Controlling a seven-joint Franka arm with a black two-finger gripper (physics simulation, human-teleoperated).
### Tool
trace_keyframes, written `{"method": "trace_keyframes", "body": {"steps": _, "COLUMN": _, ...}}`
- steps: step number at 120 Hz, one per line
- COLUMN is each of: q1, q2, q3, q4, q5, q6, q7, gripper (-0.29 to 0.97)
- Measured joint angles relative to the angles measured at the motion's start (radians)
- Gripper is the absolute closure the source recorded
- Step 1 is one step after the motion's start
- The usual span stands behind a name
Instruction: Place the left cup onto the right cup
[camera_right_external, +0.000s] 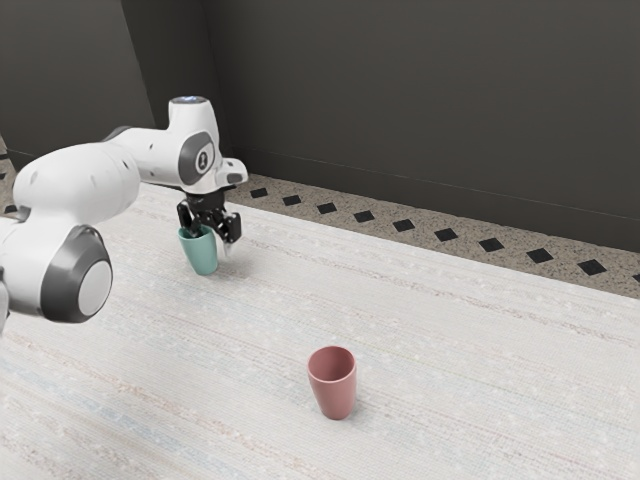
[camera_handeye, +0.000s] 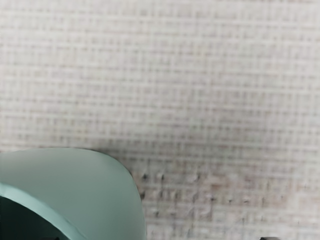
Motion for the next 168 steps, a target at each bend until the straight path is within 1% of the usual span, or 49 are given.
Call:
{"method": "trace_keyframes", "body": {"steps": 21, "q1": 0.0, "q2": 0.003, "q3": 0.008, "q4": 0.0, "q5": -0.014, "q6": -0.002, "q7": 0.001, "gripper": 0.52}}
{"method": "trace_keyframes", "body": {"steps": 28, "q1": 0.0, "q2": 0.002, "q3": 0.009, "q4": 0.0, "q5": -0.016, "q6": -0.005, "q7": 0.001, "gripper": 0.6}}
{"method": "trace_keyframes", "body": {"steps": 39, "q1": 0.0, "q2": 0.002, "q3": 0.009, "q4": 0.0, "q5": -0.018, "q6": -0.009, "q7": 0.001, "gripper": 0.68}}
{"method": "trace_keyframes", "body": {"steps": 54, "q1": 0.0, "q2": 0.002, "q3": 0.009, "q4": 0.0, "q5": -0.018, "q6": -0.012, "q7": 0.001, "gripper": 0.74}}
{"method": "trace_keyframes", "body": {"steps": 69, "q1": 0.001, "q2": 0.001, "q3": 0.01, "q4": -0.001, "q5": -0.014, "q6": -0.013, "q7": -0.001, "gripper": 0.78}}
{"method": "trace_keyframes", "body": {"steps": 97, "q1": 0.0, "q2": -0.003, "q3": 0.018, "q4": 0.0, "q5": -0.012, "q6": -0.022, "q7": -0.004, "gripper": 0.78}}
{"method": "trace_keyframes", "body": {"steps": 117, "q1": -0.007, "q2": -0.044, "q3": 0.023, "q4": -0.002, "q5": -0.007, "q6": -0.04, "q7": -0.006, "gripper": 0.79}}
{"method": "trace_keyframes", "body": {"steps": 129, "q1": -0.028, "q2": -0.071, "q3": 0.02, "q4": -0.009, "q5": -0.004, "q6": -0.051, "q7": -0.007, "gripper": 0.79}}
{"method": "trace_keyframes", "body": {"steps": 141, "q1": -0.062, "q2": -0.128, "q3": 0.018, "q4": -0.045, "q5": -0.001, "q6": -0.058, "q7": -0.009, "gripper": 0.79}}
{"method": "trace_keyframes", "body": {"steps": 157, "q1": -0.12, "q2": -0.233, "q3": 0.007, "q4": -0.144, "q5": 0.017, "q6": -0.063, "q7": -0.013, "gripper": 0.79}}
{"method": "trace_keyframes", "body": {"steps": 168, "q1": -0.15, "q2": -0.318, "q3": -0.021, "q4": -0.224, "q5": 0.039, "q6": -0.065, "q7": -0.019, "gripper": 0.79}}
